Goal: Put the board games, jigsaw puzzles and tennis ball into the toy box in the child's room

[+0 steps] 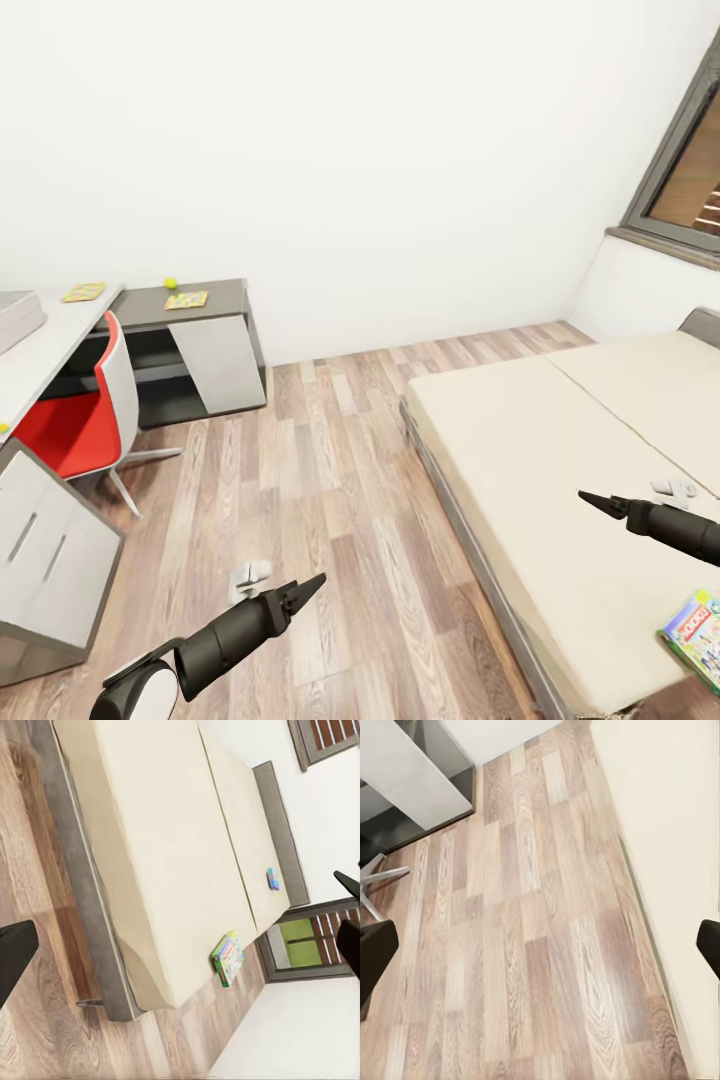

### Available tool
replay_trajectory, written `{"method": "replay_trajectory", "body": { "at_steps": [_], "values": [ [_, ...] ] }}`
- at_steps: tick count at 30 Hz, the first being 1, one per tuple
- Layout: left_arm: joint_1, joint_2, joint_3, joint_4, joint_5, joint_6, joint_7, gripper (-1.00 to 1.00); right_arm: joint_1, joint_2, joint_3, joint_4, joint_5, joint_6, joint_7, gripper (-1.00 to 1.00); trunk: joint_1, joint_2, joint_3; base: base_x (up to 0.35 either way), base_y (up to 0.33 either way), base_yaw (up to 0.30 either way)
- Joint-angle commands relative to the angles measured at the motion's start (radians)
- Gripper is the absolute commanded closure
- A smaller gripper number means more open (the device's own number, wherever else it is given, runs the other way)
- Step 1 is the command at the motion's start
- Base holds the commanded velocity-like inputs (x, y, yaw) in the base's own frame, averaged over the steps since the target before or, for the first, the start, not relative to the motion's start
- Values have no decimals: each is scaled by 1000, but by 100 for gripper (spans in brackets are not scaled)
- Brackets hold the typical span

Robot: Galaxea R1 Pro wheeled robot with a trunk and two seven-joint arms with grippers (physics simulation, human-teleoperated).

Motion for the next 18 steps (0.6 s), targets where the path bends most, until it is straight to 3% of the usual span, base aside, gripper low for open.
{"method": "replay_trajectory", "body": {
  "at_steps": [1,8,18],
  "values": [
    [0,0,1,-1,6,7,0,-100,-2,0,-2,0,3,8,5,-100,1,-2,-2,0,206,-277],
    [0,-1,0,-1,6,7,2,-100,-4,0,-2,4,4,13,3,-100,1,-2,-2,0,133,-279],
    [-2,-2,-1,-5,6,7,3,-100,-14,2,-1,43,5,53,-15,-100,1,-2,-2,0,41,-281]
  ]
}}
